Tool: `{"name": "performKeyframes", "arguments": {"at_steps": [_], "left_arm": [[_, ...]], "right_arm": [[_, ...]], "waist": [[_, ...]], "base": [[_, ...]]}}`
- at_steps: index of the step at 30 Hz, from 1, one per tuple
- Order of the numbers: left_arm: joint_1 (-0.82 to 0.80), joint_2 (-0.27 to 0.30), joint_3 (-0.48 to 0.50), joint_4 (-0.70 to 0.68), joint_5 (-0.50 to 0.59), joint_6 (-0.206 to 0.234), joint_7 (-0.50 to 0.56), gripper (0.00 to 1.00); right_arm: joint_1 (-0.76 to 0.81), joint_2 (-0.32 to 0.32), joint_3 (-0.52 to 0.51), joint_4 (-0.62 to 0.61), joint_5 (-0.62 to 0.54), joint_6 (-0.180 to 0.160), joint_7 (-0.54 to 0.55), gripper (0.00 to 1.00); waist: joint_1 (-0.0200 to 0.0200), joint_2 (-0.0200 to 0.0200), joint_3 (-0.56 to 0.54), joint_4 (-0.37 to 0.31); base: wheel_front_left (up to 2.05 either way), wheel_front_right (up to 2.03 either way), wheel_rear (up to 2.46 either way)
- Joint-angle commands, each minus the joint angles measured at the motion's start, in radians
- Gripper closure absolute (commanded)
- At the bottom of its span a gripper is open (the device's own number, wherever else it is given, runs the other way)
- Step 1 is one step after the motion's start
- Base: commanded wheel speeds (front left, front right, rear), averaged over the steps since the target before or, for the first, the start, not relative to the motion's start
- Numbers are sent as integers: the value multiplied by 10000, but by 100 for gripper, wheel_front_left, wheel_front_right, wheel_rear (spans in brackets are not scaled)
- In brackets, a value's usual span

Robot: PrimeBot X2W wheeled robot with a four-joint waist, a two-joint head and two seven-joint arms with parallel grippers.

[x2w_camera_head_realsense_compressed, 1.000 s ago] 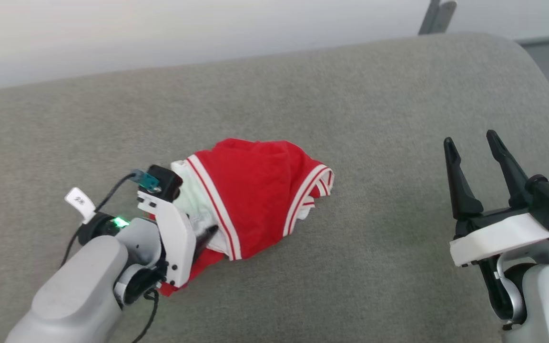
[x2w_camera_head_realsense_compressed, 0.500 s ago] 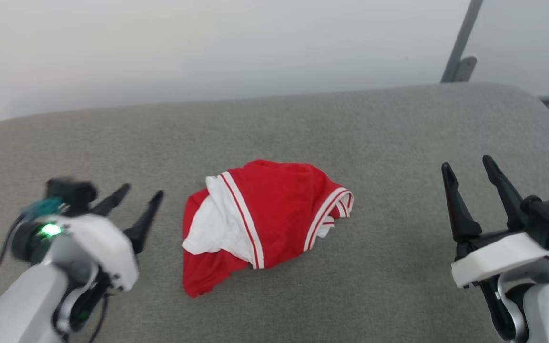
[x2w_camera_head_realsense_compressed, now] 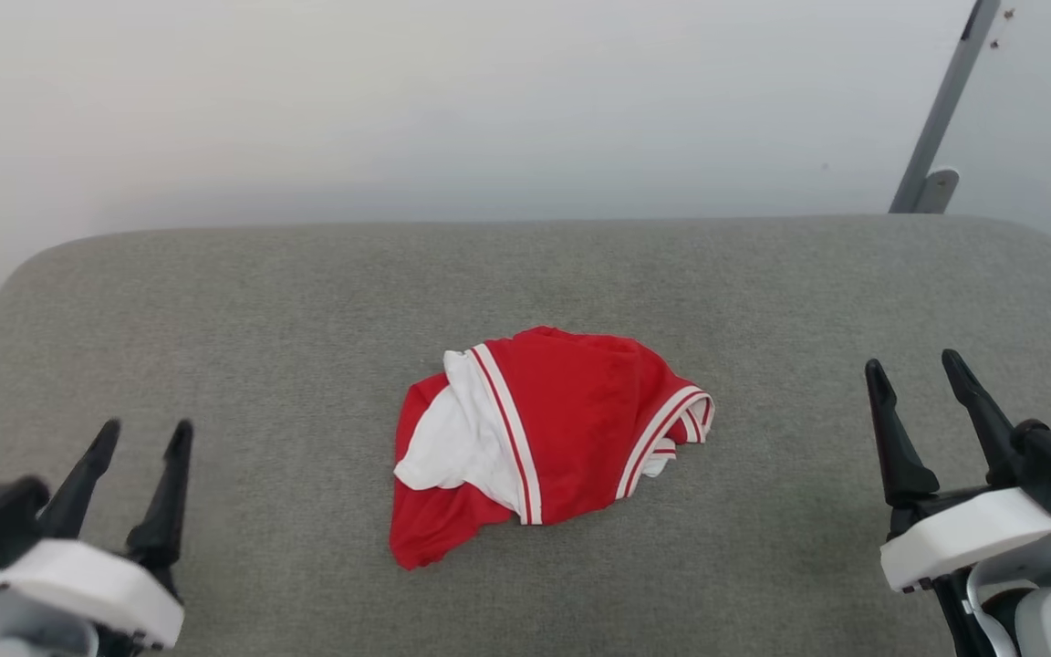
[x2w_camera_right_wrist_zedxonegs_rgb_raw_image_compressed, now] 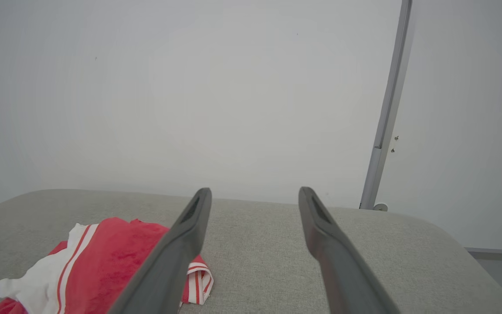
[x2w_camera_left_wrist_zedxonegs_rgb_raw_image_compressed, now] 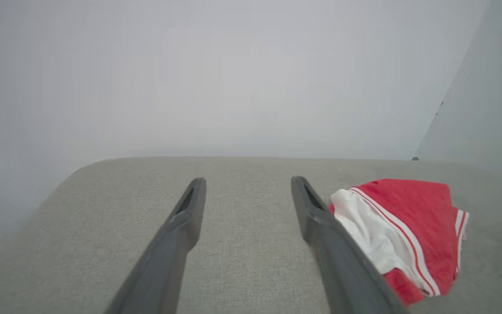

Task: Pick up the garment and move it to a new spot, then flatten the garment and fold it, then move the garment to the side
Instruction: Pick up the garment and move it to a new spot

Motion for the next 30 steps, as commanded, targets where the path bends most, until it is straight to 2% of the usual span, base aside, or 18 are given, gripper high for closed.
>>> {"name": "performKeyframes", "arguments": {"at_steps": [1, 6, 13, 21, 30], "left_arm": [[338, 8, 190, -124, -113, 76, -102, 0], [1192, 110, 569, -383, 149, 134, -227, 0], [1887, -244, 1174, -574, 370, 180, -276, 0], [2257, -757, 1847, -662, 795, -69, -283, 0], [2352, -918, 2181, -799, 1068, -252, -284, 0]], "right_arm": [[92, -11, -34, 2, -19, -4, -18, 0], [212, -15, -86, -18, -3, -4, 4, 0], [385, 39, -194, 41, -46, -4, -130, 0], [425, 142, -270, 94, -113, -4, -209, 0], [439, 223, -263, 92, -156, -3, -244, 0]], "waist": [[0, -1, -60, 72], [0, -1, -150, 210], [0, -1, -194, 355], [0, -1, -194, 451], [0, -1, -134, 448]], "base": [[0, 0, 0], [0, 0, 0], [0, 0, 0], [0, 0, 0], [0, 0, 0]]}}
